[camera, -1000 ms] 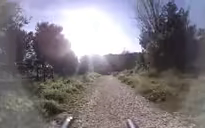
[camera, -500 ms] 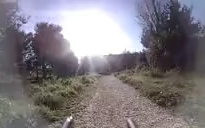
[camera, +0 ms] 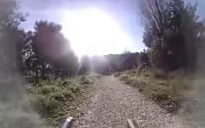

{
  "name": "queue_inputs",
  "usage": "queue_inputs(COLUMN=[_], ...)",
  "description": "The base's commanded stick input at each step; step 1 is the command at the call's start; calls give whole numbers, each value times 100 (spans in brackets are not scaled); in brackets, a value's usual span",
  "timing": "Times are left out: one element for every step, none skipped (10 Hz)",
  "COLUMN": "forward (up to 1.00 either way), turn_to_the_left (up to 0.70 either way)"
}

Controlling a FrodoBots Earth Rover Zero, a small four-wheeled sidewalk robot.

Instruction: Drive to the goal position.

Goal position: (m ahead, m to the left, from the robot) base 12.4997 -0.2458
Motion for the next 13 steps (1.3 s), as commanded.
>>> queue_inputs(forward=[50,50,50,50,50,50,50,50,50,50,50,50,50], turn_to_the_left=[0,0,0,0,0,0,0,0,0,0,0,0,0])
